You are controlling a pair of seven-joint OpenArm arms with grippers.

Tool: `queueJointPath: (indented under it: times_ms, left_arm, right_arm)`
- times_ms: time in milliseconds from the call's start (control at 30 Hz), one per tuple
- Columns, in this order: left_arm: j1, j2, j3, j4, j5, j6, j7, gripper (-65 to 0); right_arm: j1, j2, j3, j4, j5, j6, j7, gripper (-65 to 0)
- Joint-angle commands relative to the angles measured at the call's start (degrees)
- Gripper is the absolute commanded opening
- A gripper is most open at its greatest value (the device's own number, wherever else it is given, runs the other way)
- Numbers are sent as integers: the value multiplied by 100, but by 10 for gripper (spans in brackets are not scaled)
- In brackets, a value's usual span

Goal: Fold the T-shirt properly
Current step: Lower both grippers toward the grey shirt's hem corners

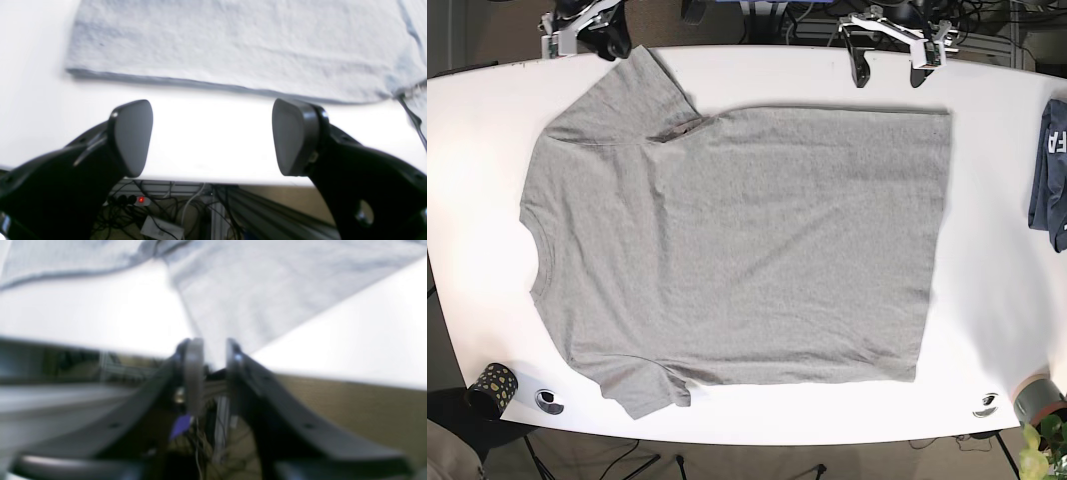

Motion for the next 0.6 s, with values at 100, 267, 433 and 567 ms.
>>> queueJointPath:
  times_ms: [100,267,433,567]
  left_arm:
    - [-45,-485,-15,77,-666,-44,-133,-131]
    - [-98,-626,-15,68,-921,-44,-133,-129]
    - [-124,-626,-15,68,-912,-44,-133,-129]
    - [-124,-626,-15,68,-912,-44,-133,-129]
  right_arm:
    - [324,54,473,86,978,69,-754,-382]
    - [790,10,939,77,1620,499,-1826,-376]
    - [1309,-289,1466,68,1822,640,-2925,-374]
    - [1740,-606,1994,-117,1848,649,-3796,-374]
